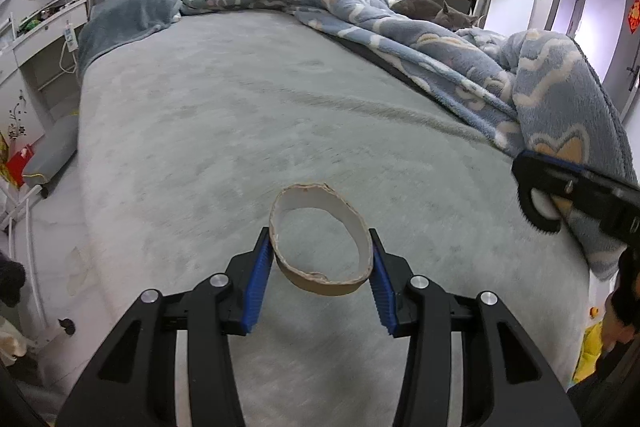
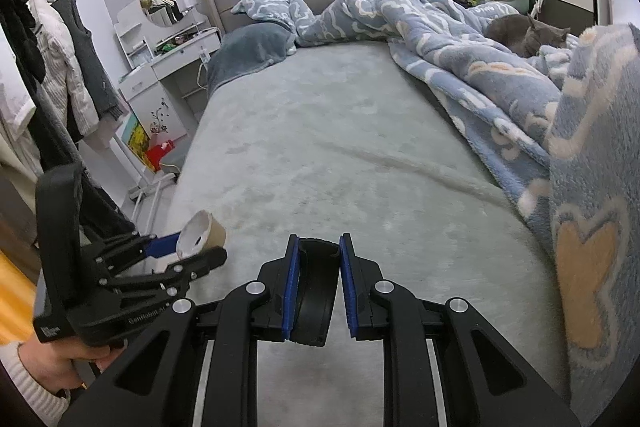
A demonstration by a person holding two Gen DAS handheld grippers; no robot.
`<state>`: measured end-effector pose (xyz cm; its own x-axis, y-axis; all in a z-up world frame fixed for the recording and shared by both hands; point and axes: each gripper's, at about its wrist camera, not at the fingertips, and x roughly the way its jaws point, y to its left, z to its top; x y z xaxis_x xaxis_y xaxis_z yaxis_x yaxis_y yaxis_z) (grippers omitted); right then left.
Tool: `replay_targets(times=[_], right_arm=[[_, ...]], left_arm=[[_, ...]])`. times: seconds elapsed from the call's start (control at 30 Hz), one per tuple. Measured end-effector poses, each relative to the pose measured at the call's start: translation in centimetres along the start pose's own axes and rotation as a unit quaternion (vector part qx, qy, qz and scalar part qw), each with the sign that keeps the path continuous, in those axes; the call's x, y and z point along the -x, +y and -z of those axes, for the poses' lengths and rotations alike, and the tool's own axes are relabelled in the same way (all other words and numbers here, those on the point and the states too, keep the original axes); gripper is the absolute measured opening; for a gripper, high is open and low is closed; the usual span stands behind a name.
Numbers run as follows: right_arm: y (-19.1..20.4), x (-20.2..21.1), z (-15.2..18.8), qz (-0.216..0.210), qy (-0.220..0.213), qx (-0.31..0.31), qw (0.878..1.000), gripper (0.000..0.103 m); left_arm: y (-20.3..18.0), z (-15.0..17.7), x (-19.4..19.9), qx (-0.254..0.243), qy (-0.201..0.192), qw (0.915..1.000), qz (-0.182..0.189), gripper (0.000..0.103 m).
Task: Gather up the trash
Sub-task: 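Carry the tape roll and black clip from the bed over the green bin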
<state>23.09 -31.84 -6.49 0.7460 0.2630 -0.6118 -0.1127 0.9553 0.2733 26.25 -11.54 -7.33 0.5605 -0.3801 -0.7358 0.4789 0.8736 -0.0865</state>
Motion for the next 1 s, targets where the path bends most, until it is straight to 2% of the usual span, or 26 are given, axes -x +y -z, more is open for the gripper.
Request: replay_targets(times=[0.6, 1.0], right_arm=[[9.2, 0.4, -0.9, -0.065, -0.009, 0.018, 0.998, 0.020], [17.4, -1.1, -0.2, -0.118, 0.009, 0.052, 0.992, 0.020]], left_arm=[[6.3, 4.8, 5.4, 0.012, 0.012, 0.9984, -0.055, 0.048], [11.9, 10.8, 9.2, 0.070, 0.039, 0.9925, -0.092, 0.048]])
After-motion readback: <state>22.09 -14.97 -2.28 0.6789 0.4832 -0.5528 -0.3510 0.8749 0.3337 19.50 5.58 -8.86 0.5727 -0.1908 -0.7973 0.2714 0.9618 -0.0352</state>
